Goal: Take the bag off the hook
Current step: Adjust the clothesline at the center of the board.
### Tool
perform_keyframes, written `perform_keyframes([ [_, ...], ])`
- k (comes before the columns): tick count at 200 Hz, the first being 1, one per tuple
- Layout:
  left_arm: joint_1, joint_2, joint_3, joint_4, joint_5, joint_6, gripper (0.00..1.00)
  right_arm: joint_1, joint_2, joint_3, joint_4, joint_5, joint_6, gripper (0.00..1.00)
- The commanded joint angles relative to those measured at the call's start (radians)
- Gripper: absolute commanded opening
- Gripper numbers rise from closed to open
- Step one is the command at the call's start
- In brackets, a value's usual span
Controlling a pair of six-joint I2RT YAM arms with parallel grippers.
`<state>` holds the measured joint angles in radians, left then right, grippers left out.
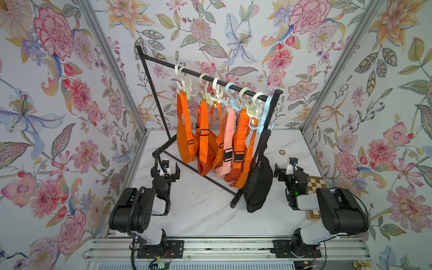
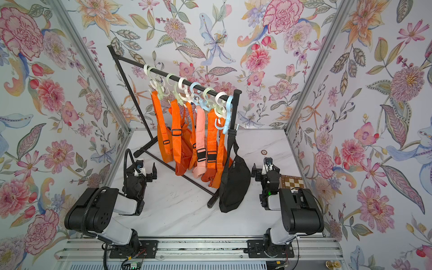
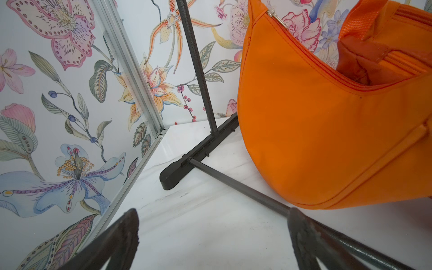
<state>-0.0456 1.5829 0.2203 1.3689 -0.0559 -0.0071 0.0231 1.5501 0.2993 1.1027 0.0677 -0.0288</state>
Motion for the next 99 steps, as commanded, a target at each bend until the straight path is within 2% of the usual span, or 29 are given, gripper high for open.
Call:
perform_keyframes([
  [1, 0.004, -0.011, -0.005, 0.016, -0.004, -0.002, 0.99, 0.005, -0.002, -0.006, 0.002, 0.012, 0.001, 0.99],
  [92, 0.012, -0.012, 0.009, -0.021, 0.006, -0.007, 1.0, 0.008, -0.015, -0.015, 0.016, 0.026, 0.004, 0.99],
  [99, 0.012, -0.066, 0.025, -0.076, 0.026, 0.001, 0.99, 0.013, -0.042, -0.023, 0.008, 0.047, 0.005, 0.99],
])
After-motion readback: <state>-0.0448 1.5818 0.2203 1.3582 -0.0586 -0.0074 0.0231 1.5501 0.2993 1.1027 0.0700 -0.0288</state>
